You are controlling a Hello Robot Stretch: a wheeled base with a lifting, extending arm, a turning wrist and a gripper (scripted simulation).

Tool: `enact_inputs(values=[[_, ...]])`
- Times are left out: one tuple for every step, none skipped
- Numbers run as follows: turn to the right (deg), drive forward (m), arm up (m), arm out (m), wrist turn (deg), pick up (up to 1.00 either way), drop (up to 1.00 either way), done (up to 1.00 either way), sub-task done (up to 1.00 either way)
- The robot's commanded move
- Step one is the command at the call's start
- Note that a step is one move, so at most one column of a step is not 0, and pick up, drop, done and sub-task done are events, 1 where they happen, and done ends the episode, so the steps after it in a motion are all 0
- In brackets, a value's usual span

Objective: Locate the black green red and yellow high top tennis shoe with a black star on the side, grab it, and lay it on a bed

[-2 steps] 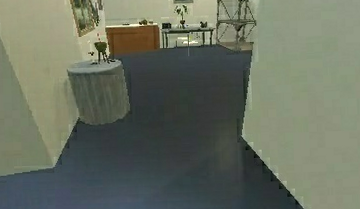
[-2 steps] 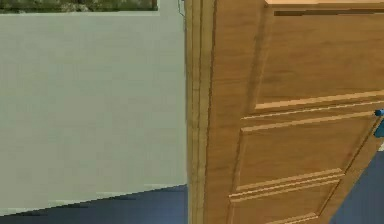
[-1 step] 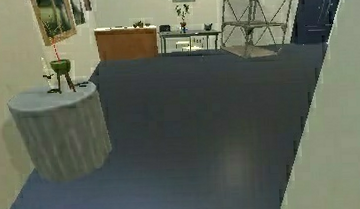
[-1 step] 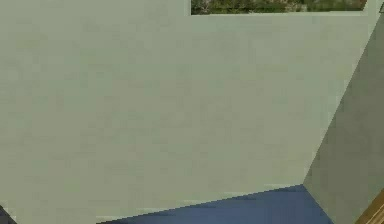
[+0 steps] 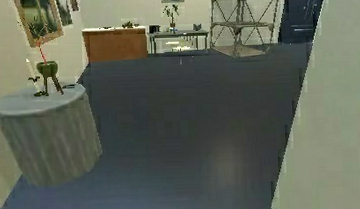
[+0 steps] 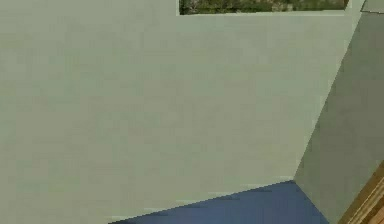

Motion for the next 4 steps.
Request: enact_inputs(values=[[0.0,1.00,0.00,0.00,0.0,0.00,0.00,0.00,0.00],[18.0,0.00,0.00,0.00,0.0,0.00,0.00,0.00,0.00],[0.0,0.05,0.00,0.00,0.0,0.00,0.00,0.00,0.00],[-12.0,0.00,0.00,0.00,0.0,0.00,0.00,0.00,0.00]])
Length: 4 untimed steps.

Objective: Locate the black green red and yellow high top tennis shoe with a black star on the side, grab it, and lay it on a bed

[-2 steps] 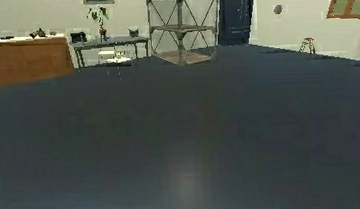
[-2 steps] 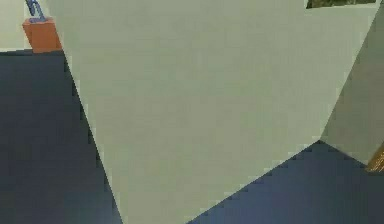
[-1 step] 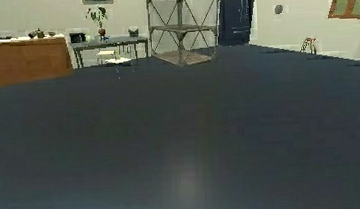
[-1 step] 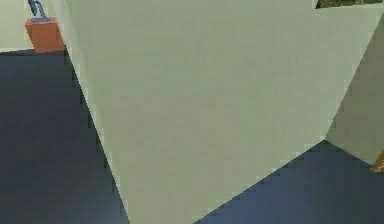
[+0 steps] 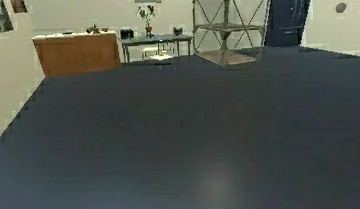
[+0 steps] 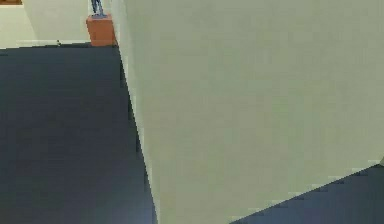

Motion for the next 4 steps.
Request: enact_inputs(values=[[0.0,0.35,0.00,0.00,0.0,0.00,0.00,0.00,0.00],[30.0,0.00,0.00,0.00,0.0,0.00,0.00,0.00,0.00],[0.0,0.30,0.00,0.00,0.0,0.00,0.00,0.00,0.00],[33.0,0.00,0.00,0.00,0.0,0.00,0.00,0.00,0.00]])
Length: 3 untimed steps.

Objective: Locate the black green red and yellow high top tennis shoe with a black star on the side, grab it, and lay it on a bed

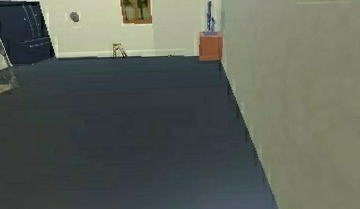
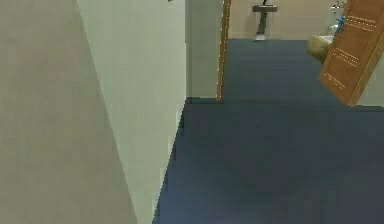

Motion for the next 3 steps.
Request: enact_inputs(values=[[0.0,1.00,0.00,0.00,0.0,0.00,0.00,0.00,0.00],[0.0,1.00,0.00,0.00,0.0,0.00,0.00,0.00,0.00],[0.0,1.00,0.00,0.00,0.0,0.00,0.00,0.00,0.00]])
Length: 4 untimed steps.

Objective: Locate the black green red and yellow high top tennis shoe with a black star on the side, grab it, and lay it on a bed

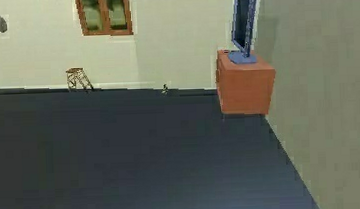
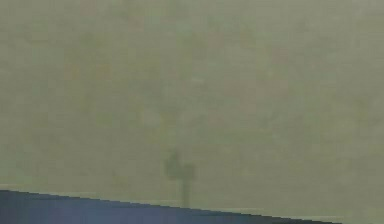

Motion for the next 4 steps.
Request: enact_inputs(values=[[0.0,1.00,0.00,0.00,0.0,0.00,0.00,0.00,0.00],[0.0,1.00,0.00,0.00,0.0,0.00,0.00,0.00,0.00],[9.0,0.00,0.00,0.00,0.0,0.00,0.00,0.00,0.00],[0.0,0.20,0.00,0.00,0.0,0.00,0.00,0.00,0.00]])
